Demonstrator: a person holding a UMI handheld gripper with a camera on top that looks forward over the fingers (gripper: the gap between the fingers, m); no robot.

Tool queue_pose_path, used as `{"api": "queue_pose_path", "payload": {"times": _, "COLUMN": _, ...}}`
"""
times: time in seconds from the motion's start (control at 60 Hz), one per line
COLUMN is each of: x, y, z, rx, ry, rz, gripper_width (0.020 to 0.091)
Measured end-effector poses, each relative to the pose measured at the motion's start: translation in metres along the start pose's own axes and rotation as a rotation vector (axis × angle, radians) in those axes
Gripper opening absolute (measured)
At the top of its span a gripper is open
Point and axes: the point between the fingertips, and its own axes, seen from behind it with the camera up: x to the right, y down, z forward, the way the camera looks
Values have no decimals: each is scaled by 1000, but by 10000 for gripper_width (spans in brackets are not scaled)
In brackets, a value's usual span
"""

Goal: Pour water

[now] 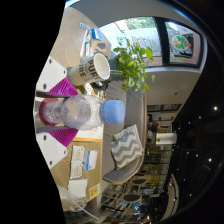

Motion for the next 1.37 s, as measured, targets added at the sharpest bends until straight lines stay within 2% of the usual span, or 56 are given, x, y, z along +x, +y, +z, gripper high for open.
{"api": "queue_pose_path", "payload": {"times": 0.15, "x": -2, "y": 1, "z": -3, "rx": 23, "ry": 4, "rz": -19, "gripper_width": 503}}
{"api": "queue_pose_path", "payload": {"times": 0.217, "x": -1, "y": 4, "z": -4, "rx": 4, "ry": 21, "rz": 1, "gripper_width": 557}}
{"api": "queue_pose_path", "payload": {"times": 0.25, "x": 1, "y": 9, "z": -5, "rx": -28, "ry": 29, "rz": 16, "gripper_width": 615}}
{"api": "queue_pose_path", "payload": {"times": 0.35, "x": -2, "y": 29, "z": -11, "rx": -138, "ry": 53, "rz": 72, "gripper_width": 858}}
{"api": "queue_pose_path", "payload": {"times": 0.517, "x": -16, "y": 23, "z": -59, "rx": -191, "ry": 113, "rz": 118, "gripper_width": 854}}
{"api": "queue_pose_path", "payload": {"times": 0.817, "x": -78, "y": 2, "z": -205, "rx": -262, "ry": 230, "rz": 128, "gripper_width": 854}}
{"api": "queue_pose_path", "payload": {"times": 1.0, "x": -110, "y": 6, "z": -262, "rx": -262, "ry": 248, "rz": 128, "gripper_width": 855}}
{"api": "queue_pose_path", "payload": {"times": 1.367, "x": -118, "y": 4, "z": -305, "rx": -228, "ry": 303, "rz": 121, "gripper_width": 853}}
